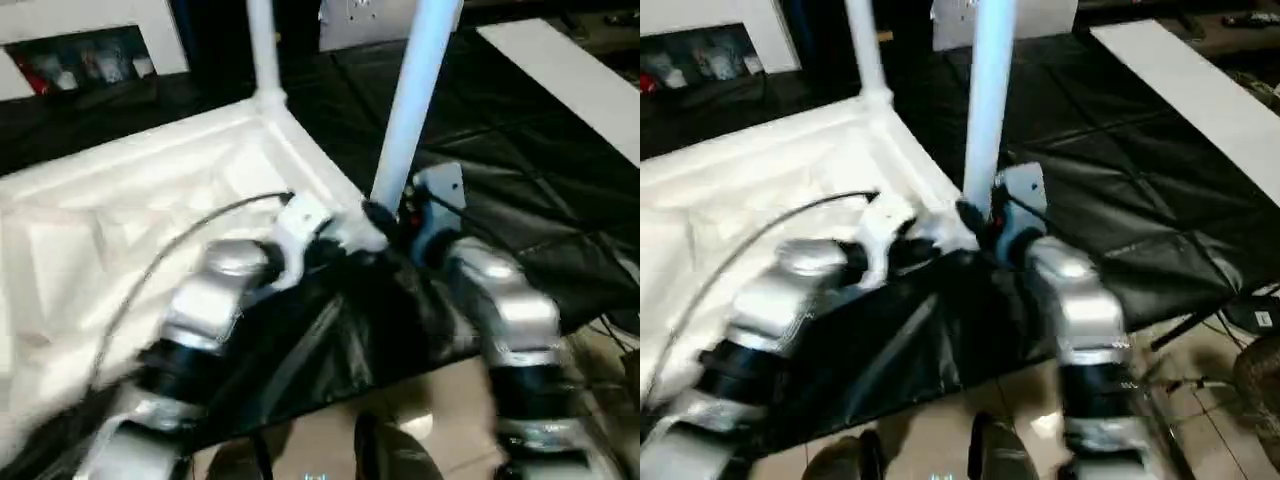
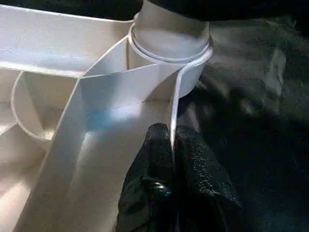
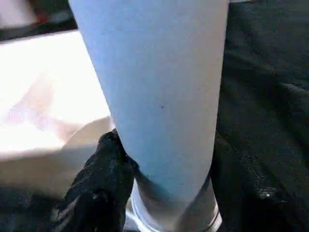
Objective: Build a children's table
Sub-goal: Rotate leg to tighten
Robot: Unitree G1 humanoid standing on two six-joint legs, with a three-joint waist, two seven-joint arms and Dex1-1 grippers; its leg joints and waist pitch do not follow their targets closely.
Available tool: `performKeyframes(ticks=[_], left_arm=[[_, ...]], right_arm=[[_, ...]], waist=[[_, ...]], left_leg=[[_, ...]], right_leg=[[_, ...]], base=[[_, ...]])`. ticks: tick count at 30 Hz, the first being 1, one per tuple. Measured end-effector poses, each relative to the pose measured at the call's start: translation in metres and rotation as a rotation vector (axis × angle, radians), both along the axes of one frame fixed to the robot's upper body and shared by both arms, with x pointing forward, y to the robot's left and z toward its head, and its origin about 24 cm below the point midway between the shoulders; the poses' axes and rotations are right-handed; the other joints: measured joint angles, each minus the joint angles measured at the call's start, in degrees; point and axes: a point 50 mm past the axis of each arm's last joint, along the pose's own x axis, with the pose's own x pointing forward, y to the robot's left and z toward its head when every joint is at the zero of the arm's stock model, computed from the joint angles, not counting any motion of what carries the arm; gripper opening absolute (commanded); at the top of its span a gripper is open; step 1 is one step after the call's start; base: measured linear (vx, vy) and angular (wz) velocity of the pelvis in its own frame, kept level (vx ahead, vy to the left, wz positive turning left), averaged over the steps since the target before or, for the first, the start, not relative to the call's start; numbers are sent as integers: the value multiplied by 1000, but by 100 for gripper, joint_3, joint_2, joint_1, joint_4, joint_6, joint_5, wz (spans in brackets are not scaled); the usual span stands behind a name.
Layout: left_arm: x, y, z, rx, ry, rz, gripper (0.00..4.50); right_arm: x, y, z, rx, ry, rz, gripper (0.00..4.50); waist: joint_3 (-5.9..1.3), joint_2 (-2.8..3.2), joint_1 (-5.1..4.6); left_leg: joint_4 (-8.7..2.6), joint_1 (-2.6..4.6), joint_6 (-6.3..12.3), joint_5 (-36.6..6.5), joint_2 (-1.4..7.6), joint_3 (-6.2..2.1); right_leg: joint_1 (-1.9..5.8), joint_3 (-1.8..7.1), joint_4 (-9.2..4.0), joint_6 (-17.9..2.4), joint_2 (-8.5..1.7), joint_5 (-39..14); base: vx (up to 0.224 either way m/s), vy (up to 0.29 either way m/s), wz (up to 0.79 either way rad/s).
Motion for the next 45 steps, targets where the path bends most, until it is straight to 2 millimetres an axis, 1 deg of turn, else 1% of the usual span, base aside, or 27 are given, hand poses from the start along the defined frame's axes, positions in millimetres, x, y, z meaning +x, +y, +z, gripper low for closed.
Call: performKeyframes(ticks=[1, 2, 3, 5, 9, 10, 11, 14, 15, 16, 17, 18, 20, 21, 23, 25, 27, 29, 30, 32, 35, 36, 39, 42, 43, 44, 45], left_arm=[[0, -3, 0, 0, -2, 9, 0], [0, -4, 0, -1, -2, 13, 0], [0, -4, 0, 2, -5, 13, 0], [0, -4, 0, 10, -11, 10, 0], [-1, 0, 2, 34, -40, -20, 0], [-1, 1, 2, 38, -44, -29, 0], [-2, 3, 3, 47, -51, -41, 0], [-3, 12, 3, 68, -65, -91, 0], [-4, 16, 4, 70, -68, -115, 0], [-5, 19, 4, 70, -74, -130, 0], [-5, 21, 4, 68, -77, -144, 0], [-6, 23, 5, 72, -81, -163, 0], [-6, 29, 6, 79, -88, -191, 0], [-7, 33, 6, 81, -89, -211, 0], [-7, 37, 7, 90, -96, -248, 0], [-9, 44, 9, 98, -97, -306, 0], [-12, 51, 8, 112, -90, -378, 0], [-15, 55, 7, 130, -87, -435, 0], [-17, 58, 8, 148, -83, -483, 0], [-21, 63, 7, 163, -65, -557, 0], [-25, 65, 6, 176, -49, -628, 0], [-27, 64, 6, 181, -46, -658, 0], [-31, 65, 4, 188, -31, -731, 0], [-33, 68, 3, 197, -10, -785, 0], [-34, 68, 3, 199, -7, -797, 0], [-35, 68, 3, 201, -5, -808, 0], [-35, 68, 3, 203, -4, -822, 0]], right_arm=[[0, 1, 0, 3, -1, -25, 200], [1, 2, 0, 3, -1, -37, 255], [0, 3, -1, 7, -7, -48, 268], [0, 5, -1, 16, -11, -49, 275], [-3, 7, 0, 23, -31, -35, 322], [-3, 7, 0, 26, -36, -26, 322], [-4, 6, -1, 30, -41, -12, 344], [-7, -2, -2, 15, -66, 84, 355], [-10, -6, -5, 0, -58, 137, 376], [-11, -9, -8, -3, -49, 164, 376], [-12, -11, -9, -5, -46, 188, 390], [-13, -15, -8, -13, -50, 226, 390], [-15, -20, -6, -31, -54, 290, 410], [-16, -23, -5, -34, -55, 333, 419], [-18, -27, -3, -42, -58, 398, 439], [-22, -34, -1, -85, -64, 495, 445], [-27, -39, 1, -104, -58, 594, 445], [-29, -41, 2, -105, -53, 657, 445], [-32, -41, 2, -103, -46, 720, 445], [-37, -44, 2, -114, -25, 805, 445], [-40, -47, 3, -108, -10, 874, 445], [-42, -46, 2, -125, 9, 930, 445], [-48, -47, 1, -142, 45, 1057, 445], [-53, -45, 2, -106, 66, 1163, 445], [-54, -44, 2, -102, 71, 1180, 429], [-54, -44, 2, -99, 76, 1192, 429], [-54, -44, 1, -95, 81, 1206, 415]], waist=[[-4, 7, -3], [-9, 15, -6], [-10, 17, -11], [-10, 17, -24], [-9, 15, -32], [-9, 15, -36], [-9, 15, -39], [-8, 16, -41], [-8, 16, -39], [-8, 16, -39], [-8, 16, -34], [-8, 16, -25], [-8, 16, 14], [-8, 16, 48], [-8, 16, 78], [-8, 17, 123], [-8, 17, 158], [-8, 17, 210], [-8, 17, 241], [-8, 17, 273], [-8, 17, 325], [-8, 17, 340], [-8, 16, 370], [-8, 16, 382], [-8, 16, 388], [-8, 16, 394], [-9, 13, 400]], left_leg=[[-8, 0, 1, -1, -2, 0], [-24, -1, 2, -1, -4, 0], [-45, -2, 2, -1, -9, 0], [-45, -7, 12, 4, -12, 0], [-50, -25, 17, 8, -11, 1], [-55, -27, 17, 8, -10, 1], [-58, -26, 17, 8, -10, 1], [-71, -24, 16, 9, -7, 1], [-73, -24, 16, 9, -3, 0], [-73, -26, 16, 9, 1, 0], [-73, -29, 15, 9, 3, 0], [-72, -29, 14, 9, 4, 1], [-79, -29, 15, 9, 11, -1], [-82, -32, 18, 11, 15, -1], [-83, -44, 34, 21, 18, -2], [-83, -81, 36, 22, 28, -8], [-81, -85, 37, 21, 32, -8], [-74, -86, 38, 21, 32, -8], [-67, -88, 37, 21, 33, -8], [-56, -89, 37, 21, 30, -6], [-40, -90, 33, 19, 29, 5], [-34, -90, 31, 17, 27, 7], [-25, -92, 30, 17, 27, 7], [-18, -91, 30, 17, 31, 6], [-15, -91, 30, 18, 32, 5], [-12, -92, 29, 18, 32, 5], [-9, -93, 30, 18, 32, 6]], right_leg=[[6, -3, -23, 1, -2, 0], [13, -7, -53, 1, -2, 0], [19, -9, -83, 1, -3, -1], [19, -8, -93, 1, -5, -1], [-5, -8, -91, 1, -5, 0], [-10, -8, -89, 1, -5, 0], [-12, -8, -82, 1, -5, 0], [-23, -8, -64, 0, -1, 3], [-25, -8, -55, -2, 3, 6], [-29, -5, -48, -4, 8, 18], [-33, -4, -43, -6, 10, 39], [-35, -2, -37, -14, 11, 81], [-45, -4, -17, -16, 19, 85], [-58, -4, 5, -16, 23, 85], [-87, -4, 47, -29, 24, 78], [-118, -10, 52, -33, 33, 77], [-119, -11, 52, -36, 36, 75], [-119, -11, 52, -38, 35, 76], [-117, -11, 52, -40, 33, 78], [-112, -6, 53, -42, 29, 79], [-103, 6, 53, -45, 24, 81], [-101, 9, 53, -47, 22, 82], [-96, 10, 56, -47, 21, 82], [-95, 9, 68, -46, 21, 82], [-95, 8, 72, -46, 21, 82], [-95, 8, 75, -46, 21, 82], [-95, 9, 77, -46, 21, 81]], base=[[0, 0, 0], [0, 0, 0], [0, 0, 0], [0, 0, 0], [0, 0, 0], [0, 0, 0], [0, 0, 0], [0, 0, 0], [0, 0, 0], [0, 0, 0], [0, 0, 0], [0, 0, 0], [0, 0, 0], [0, 0, 0], [0, 0, 0], [0, 0, 0], [0, 0, 0], [0, 0, 0], [0, 0, 0], [0, 0, 0], [0, 0, 0], [0, 0, 0], [0, 0, 0], [0, 0, 0], [0, 0, 0], [0, 0, 0], [0, 0, 0]])
